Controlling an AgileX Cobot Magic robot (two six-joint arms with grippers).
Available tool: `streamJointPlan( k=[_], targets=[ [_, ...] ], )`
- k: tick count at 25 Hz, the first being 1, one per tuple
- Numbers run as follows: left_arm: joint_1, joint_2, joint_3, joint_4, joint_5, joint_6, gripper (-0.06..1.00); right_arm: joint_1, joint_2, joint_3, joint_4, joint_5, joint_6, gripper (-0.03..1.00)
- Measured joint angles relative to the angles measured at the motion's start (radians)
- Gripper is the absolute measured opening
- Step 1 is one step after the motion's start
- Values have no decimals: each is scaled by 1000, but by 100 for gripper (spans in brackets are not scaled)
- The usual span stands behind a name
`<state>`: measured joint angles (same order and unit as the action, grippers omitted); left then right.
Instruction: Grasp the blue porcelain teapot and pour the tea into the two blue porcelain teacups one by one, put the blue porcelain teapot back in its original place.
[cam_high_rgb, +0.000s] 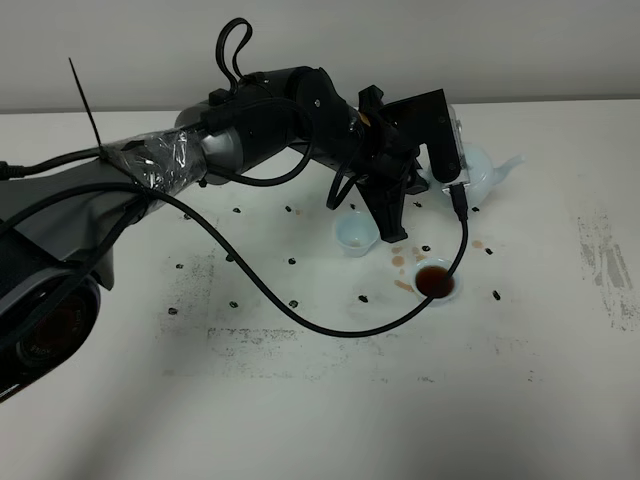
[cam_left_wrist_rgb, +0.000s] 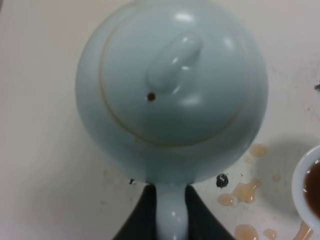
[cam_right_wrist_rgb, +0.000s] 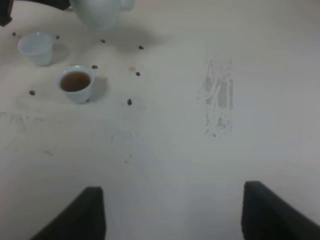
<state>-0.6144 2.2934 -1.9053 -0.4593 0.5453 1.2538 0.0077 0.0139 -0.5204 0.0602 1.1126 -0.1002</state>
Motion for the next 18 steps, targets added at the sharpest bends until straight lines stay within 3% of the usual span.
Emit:
streamJointPlan(
  k=[18],
  targets=[
    [0,64,0,37,12,-21,4,0,0,0,0,0,0,56]
  ],
)
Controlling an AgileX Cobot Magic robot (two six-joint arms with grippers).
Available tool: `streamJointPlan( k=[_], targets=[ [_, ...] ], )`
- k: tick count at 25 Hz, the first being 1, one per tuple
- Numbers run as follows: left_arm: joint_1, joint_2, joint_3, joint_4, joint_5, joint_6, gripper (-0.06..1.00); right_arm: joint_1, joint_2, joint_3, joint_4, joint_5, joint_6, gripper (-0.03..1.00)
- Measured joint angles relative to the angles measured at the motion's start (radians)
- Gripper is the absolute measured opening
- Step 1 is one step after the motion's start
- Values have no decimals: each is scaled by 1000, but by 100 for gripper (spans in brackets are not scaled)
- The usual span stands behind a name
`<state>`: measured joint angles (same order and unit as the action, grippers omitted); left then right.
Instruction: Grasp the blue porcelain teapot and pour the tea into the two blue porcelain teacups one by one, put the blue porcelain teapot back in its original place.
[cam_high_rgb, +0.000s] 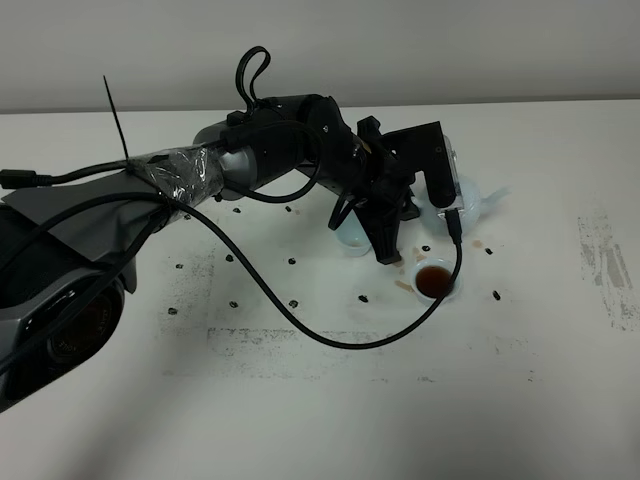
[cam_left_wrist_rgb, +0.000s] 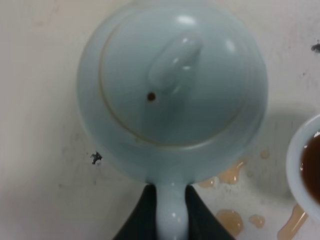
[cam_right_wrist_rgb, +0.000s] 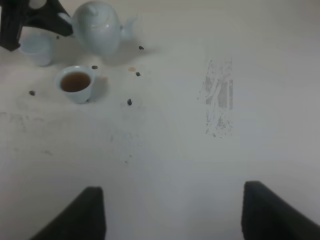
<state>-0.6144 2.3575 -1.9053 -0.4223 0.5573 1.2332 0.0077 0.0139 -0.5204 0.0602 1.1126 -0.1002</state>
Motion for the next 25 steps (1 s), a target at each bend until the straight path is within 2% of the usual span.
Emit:
streamJointPlan(
  k=[19,25],
  targets=[
    [9,8,0,8,32,-9,4,0,0,0,0,0,0,56],
    [20,-72,0,8,60,-32,4,0,0,0,0,0,0,56]
  ],
)
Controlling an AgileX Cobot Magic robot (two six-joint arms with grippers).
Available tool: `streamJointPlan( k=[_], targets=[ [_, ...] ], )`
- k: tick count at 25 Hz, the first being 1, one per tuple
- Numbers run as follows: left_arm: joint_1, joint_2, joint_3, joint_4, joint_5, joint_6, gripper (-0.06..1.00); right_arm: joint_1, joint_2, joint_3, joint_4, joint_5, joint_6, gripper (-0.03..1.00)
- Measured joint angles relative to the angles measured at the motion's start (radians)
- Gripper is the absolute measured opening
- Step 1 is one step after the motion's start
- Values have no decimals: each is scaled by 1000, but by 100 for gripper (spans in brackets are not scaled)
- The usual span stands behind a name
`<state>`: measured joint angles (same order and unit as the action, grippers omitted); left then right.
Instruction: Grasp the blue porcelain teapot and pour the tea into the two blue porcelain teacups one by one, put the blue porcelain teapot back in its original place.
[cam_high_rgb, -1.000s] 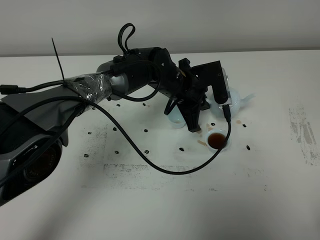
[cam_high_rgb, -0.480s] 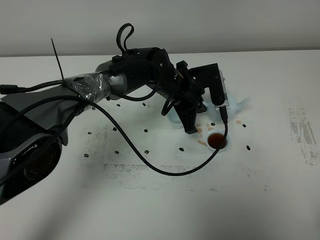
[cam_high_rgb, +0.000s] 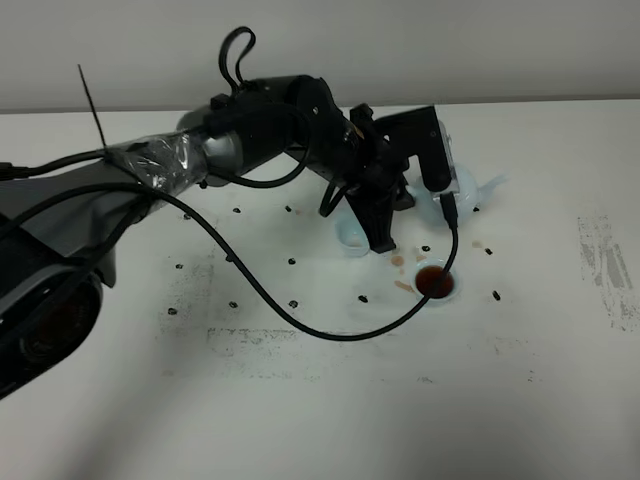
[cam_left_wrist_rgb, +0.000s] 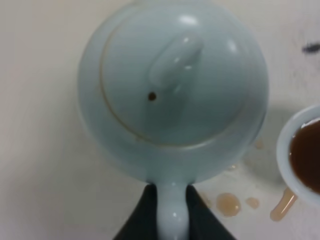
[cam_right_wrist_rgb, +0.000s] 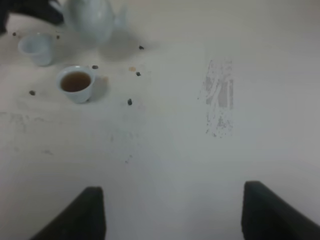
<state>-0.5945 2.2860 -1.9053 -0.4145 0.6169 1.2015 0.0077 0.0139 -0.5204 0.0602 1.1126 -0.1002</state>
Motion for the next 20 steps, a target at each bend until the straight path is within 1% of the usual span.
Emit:
streamJointPlan(
  k=[6,10,13,17,20],
  targets=[
    [55,-110,0,9,80,-51,4,0,0,0,0,0,0,56],
    [92,-136,0,68,148,-97,4,0,0,0,0,0,0,56],
    [116,-160,0,102,228,-130,4,0,0,0,0,0,0,56],
    [150,-193,4,105,304,-151,4,0,0,0,0,0,0,56],
    [175,-222,59,106,313,-156,4,0,0,0,0,0,0,56]
  ],
)
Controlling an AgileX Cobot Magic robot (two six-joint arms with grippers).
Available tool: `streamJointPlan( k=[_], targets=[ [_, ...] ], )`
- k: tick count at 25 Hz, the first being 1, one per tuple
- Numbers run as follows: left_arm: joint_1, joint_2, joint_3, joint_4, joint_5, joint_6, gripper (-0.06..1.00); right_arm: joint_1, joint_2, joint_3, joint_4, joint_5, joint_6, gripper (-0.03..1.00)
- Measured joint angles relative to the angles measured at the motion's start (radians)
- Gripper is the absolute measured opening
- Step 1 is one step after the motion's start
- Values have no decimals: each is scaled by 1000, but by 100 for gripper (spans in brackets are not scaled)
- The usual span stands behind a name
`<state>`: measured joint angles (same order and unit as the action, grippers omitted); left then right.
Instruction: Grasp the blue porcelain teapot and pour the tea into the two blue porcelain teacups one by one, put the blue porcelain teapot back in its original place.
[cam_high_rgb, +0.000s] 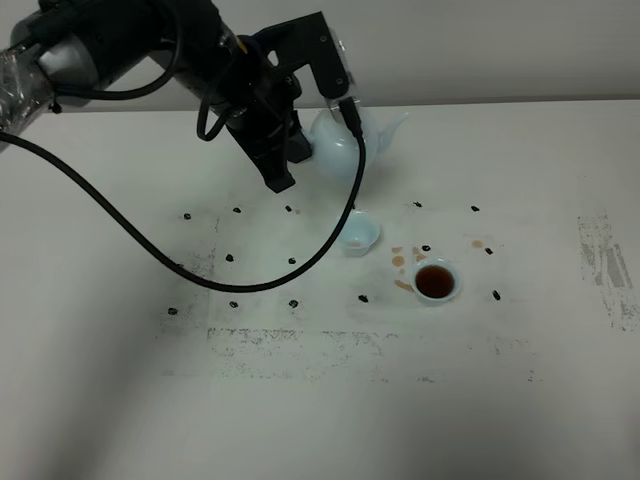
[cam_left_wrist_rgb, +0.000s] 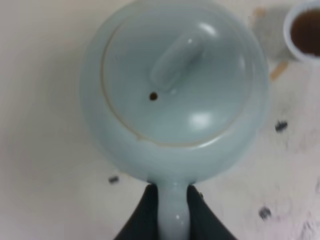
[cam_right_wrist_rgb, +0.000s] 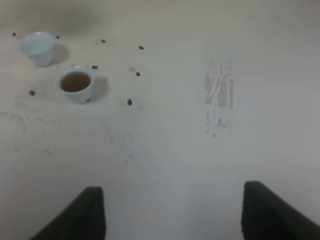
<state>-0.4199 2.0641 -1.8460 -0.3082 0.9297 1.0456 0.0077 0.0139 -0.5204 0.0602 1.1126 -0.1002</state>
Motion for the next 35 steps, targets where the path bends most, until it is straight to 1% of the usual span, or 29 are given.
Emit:
streamJointPlan(
  k=[2,4,8,10,13,16,22,30,35],
  targets=[
    [17,-27,65,5,-16,0,4,0,0,0,0,0,0,56],
    [34,-64,147,5,-54,0,4,0,0,0,1,0,0,56],
    [75,-145,307,2,-173,17,4,0,0,0,3,0,0,56],
    [97,-170,368,0,-228,64,4,0,0,0,4,0,0,56],
    [113,-178,429,26,-250,178,4,0,0,0,4,0,0,56],
    [114,-167,451,43,-255,289,4,0,0,0,4,0,0,56],
    [112,-133,452,45,-385,362,4,0,0,0,5,0,0,56],
    [89,-86,451,44,-477,546,4,0,0,0,5,0,0,56],
    [64,-68,451,45,-532,595,4,0,0,0,5,0,0,56]
  ],
)
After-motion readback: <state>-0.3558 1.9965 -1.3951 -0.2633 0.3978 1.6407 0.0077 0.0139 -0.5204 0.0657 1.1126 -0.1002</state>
